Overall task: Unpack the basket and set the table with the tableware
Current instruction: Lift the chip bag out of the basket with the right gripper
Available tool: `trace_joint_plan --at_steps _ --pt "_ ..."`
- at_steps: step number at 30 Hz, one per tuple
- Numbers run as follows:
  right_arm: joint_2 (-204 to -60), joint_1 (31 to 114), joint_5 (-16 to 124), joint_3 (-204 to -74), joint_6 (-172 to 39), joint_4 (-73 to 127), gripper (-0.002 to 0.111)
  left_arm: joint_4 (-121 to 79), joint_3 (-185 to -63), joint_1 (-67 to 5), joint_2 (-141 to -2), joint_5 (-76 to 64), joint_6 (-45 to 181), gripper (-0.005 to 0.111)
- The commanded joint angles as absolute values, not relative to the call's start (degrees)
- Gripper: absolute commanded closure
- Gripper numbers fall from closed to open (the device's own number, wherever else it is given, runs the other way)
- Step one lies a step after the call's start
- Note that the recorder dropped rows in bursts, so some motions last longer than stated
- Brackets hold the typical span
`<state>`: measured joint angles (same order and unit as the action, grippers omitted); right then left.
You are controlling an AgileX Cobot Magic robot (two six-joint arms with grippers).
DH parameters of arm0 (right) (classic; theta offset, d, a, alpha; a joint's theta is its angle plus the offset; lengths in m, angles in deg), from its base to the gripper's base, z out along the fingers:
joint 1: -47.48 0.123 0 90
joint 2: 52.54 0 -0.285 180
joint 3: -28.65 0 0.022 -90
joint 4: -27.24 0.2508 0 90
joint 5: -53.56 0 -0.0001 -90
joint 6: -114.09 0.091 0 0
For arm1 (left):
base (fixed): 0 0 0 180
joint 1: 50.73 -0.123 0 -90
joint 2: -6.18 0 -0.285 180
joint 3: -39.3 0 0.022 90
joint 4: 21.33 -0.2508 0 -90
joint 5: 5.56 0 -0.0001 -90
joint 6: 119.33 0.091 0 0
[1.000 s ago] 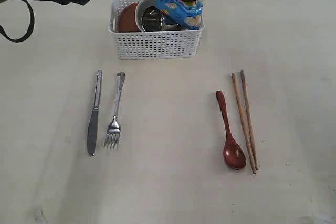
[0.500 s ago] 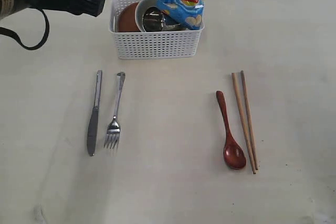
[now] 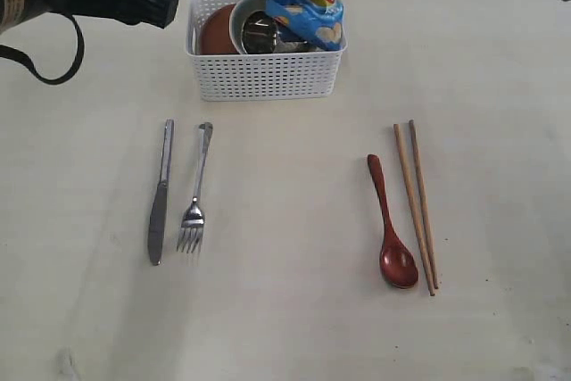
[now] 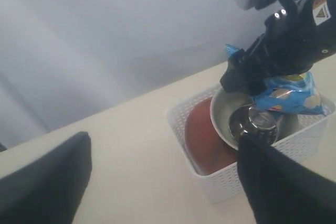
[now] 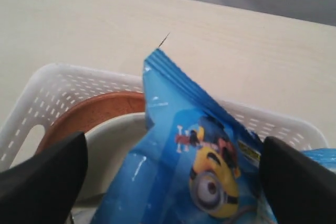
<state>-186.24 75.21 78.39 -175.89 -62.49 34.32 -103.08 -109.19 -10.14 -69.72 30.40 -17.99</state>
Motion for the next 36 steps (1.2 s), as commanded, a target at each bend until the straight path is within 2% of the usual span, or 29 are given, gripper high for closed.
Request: trace_joint_plan --at_steps 1,10,19,26,36 --pt "-186.36 74.87 80.86 -176.06 -62.07 34.72 0.034 -104.18 -109.19 -10.15 -69.72 29.54 -18.24 0.035" --pt "-185.89 74.87 84.64 -176.06 -62.07 34.72 0.083 -104.43 -109.19 -10.15 -69.72 26.56 -18.24 0.035" --pt "-181.45 74.87 87.06 -176.06 -62.07 34.72 0.108 -104.66 -109.19 -10.15 -69.72 26.55 -18.24 0.035" --pt "-177.13 74.87 88.66 -176.06 -62.07 32.5 0.109 -104.8 -109.19 -10.15 -69.72 26.55 -18.24 0.035" --pt "-166.75 74.87 99.12 -176.06 -61.18 23.29 0.109 -104.8 -109.19 -10.15 -69.72 26.55 -18.24 0.035"
